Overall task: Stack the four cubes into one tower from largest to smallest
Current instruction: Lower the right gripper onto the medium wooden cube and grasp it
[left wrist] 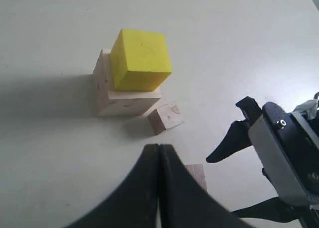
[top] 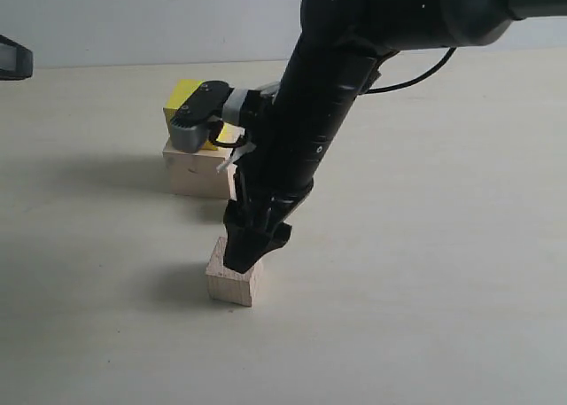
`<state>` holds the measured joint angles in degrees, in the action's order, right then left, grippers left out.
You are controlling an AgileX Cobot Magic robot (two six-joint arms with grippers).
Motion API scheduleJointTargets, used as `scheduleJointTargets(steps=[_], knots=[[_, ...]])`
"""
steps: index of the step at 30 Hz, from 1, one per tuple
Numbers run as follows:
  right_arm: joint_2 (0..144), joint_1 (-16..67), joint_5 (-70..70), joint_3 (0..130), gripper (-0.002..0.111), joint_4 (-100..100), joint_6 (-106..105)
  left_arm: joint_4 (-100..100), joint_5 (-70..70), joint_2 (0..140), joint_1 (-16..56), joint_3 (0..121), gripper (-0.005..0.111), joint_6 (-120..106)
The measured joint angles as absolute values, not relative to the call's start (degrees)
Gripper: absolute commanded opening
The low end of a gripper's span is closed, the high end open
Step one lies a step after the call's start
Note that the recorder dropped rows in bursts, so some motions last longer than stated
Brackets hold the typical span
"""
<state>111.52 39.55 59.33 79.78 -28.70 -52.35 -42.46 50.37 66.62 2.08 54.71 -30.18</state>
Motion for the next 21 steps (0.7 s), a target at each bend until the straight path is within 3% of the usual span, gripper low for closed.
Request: scheduleJointTargets(steps=[21], knots=[[116.64,42.60,51.53,79.78,0.069,-25.96,-58.29,-41.63,48.68,66.62,2.08,50.04,0.000,-29.95]])
